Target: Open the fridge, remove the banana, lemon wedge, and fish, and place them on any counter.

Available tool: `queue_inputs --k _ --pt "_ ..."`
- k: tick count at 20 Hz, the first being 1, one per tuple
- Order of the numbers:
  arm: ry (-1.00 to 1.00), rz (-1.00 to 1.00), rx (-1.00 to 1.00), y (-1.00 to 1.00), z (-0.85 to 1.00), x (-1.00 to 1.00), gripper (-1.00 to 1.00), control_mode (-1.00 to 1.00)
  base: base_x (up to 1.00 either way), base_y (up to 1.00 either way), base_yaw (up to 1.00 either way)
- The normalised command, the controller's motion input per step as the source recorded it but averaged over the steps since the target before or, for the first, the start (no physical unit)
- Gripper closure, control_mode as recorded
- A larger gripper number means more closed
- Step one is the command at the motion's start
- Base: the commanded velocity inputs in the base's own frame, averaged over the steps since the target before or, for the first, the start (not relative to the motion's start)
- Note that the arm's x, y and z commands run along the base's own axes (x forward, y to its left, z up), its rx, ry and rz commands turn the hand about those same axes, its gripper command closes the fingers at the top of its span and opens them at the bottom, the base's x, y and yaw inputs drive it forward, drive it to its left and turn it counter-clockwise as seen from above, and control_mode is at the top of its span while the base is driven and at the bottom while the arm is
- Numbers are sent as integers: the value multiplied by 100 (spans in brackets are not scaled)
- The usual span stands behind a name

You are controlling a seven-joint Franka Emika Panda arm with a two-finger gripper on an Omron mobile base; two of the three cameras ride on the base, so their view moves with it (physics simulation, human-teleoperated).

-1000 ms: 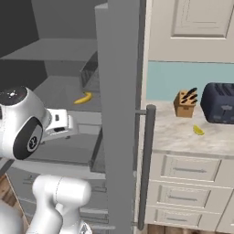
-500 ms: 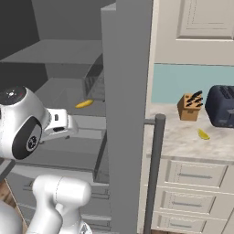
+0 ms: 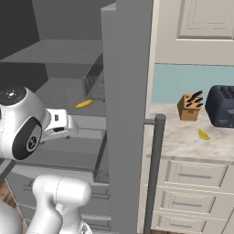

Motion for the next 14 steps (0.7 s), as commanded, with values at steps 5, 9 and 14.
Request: queue_inputs --k 5,9,14 --pt "0 0 0 0 0 0 -100 100 0 2 0" --pt "0 0 0 0 0 0 -100 100 0 1 0" --pt "0 0 0 0 0 0 -100 100 8 9 0"
